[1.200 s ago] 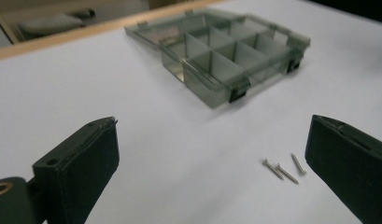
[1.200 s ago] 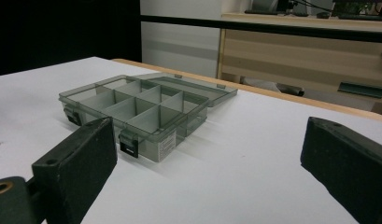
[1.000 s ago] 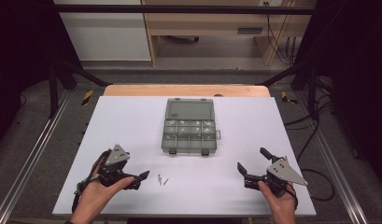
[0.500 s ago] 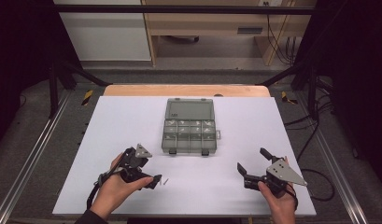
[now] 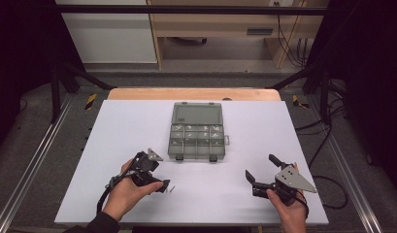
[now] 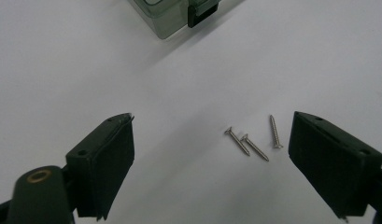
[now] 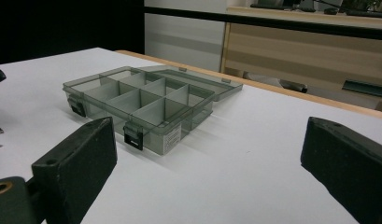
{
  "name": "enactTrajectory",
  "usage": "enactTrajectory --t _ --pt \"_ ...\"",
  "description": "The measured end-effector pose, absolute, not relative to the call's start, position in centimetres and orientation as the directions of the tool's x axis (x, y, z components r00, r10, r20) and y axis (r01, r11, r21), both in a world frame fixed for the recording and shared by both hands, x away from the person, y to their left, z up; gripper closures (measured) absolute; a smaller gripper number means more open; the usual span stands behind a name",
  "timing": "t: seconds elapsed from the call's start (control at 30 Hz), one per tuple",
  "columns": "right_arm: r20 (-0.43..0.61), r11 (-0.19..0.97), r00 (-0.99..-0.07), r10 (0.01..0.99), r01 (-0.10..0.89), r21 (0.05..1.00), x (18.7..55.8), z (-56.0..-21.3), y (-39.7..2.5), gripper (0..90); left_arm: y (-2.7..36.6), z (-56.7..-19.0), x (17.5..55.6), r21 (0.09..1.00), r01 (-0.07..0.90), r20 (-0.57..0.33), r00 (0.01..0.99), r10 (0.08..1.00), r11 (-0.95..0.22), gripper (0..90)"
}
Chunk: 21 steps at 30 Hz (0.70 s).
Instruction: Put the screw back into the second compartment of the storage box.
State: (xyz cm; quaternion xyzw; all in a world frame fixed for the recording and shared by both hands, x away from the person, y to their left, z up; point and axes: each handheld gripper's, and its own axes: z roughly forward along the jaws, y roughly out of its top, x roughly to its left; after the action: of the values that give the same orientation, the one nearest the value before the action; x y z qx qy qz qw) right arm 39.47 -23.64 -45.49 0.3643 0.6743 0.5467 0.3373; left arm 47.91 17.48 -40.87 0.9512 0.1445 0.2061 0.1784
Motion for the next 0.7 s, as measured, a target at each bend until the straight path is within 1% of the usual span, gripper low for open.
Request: enactTrajectory --t 0.2,0.4,0.5,0.53,0.6,0.63,0.67,0.7 --pt "-0.056 0.138 -0.51 0.858 0.125 0.982 39.5 -45.6 -23.6 3.9 16.9 -41.1 49.0 0.374 0.18 0.335 0.889 0.314 -0.91 18.7" --pt "-0.057 0.14 -0.512 0.857 0.126 0.982 39.5 -45.6 -23.6 4.0 16.4 -41.3 49.1 0.357 0.193 0.33 0.889 0.317 -0.914 21.4" --pt "-0.058 0.143 -0.512 0.857 0.128 0.981 39.5 -45.6 -23.6 3.9 16.4 -41.4 49.3 0.35 0.189 0.326 0.894 0.309 -0.917 24.5" --pt "-0.06 0.144 -0.512 0.857 0.127 0.981 39.5 -45.6 -23.6 3.9 16.4 -41.4 49.3 0.35 0.189 0.326 0.894 0.309 -0.917 26.2" --pt "-0.06 0.145 -0.514 0.855 0.127 0.981 39.6 -45.6 -23.5 4.0 16.5 -41.4 49.3 0.346 0.192 0.319 0.896 0.308 -0.918 32.8" --pt "-0.06 0.145 -0.514 0.855 0.127 0.981 39.6 -45.6 -23.5 4.0 16.5 -41.5 49.4 0.346 0.192 0.318 0.897 0.308 -0.918 32.8" --pt "-0.06 0.146 -0.515 0.855 0.129 0.981 39.6 -45.6 -23.5 4.0 16.4 -41.5 49.4 0.337 0.194 0.3 0.905 0.3 -0.921 40.9" --pt "-0.06 0.147 -0.515 0.855 0.129 0.981 39.6 -45.6 -23.5 4.0 16.3 -41.6 49.4 0.332 0.199 0.291 0.908 0.301 -0.922 44.2"
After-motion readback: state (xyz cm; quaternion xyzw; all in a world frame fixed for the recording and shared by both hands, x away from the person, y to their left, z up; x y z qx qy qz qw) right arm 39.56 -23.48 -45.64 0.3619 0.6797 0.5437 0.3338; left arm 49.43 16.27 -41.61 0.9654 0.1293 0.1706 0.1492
